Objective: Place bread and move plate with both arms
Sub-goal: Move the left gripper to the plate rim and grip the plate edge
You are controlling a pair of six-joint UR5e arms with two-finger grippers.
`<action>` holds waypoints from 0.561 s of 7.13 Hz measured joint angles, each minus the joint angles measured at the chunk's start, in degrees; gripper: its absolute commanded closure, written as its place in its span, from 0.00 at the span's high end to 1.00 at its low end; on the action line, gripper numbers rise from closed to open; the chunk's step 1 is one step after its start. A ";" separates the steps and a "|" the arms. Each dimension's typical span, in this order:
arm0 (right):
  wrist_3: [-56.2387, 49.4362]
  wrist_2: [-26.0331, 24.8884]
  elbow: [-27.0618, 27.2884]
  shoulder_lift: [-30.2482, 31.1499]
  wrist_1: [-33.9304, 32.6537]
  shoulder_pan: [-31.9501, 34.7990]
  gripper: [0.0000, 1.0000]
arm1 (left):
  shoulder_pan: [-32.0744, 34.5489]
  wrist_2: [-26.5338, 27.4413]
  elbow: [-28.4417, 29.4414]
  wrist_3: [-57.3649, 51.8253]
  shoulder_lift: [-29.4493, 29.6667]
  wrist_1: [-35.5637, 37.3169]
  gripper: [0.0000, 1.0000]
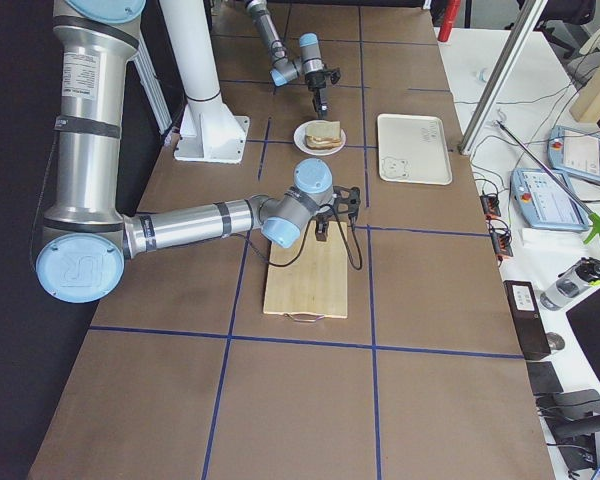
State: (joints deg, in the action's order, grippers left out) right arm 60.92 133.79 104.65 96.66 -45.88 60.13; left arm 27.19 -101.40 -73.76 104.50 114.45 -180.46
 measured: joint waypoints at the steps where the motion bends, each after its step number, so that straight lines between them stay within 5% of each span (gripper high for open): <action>1: 0.01 0.48 0.10 0.08 0.00 0.43 1.00 | -0.24 0.16 0.48 0.00 0.20 -0.73 0.54; 4: 0.06 1.07 0.29 0.20 -0.07 0.82 1.00 | -1.22 0.64 1.30 0.00 0.72 -1.11 0.51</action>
State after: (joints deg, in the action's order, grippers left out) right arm 60.97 134.86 104.94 96.85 -45.95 60.95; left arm 25.97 -100.76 -72.46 104.50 115.17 -181.57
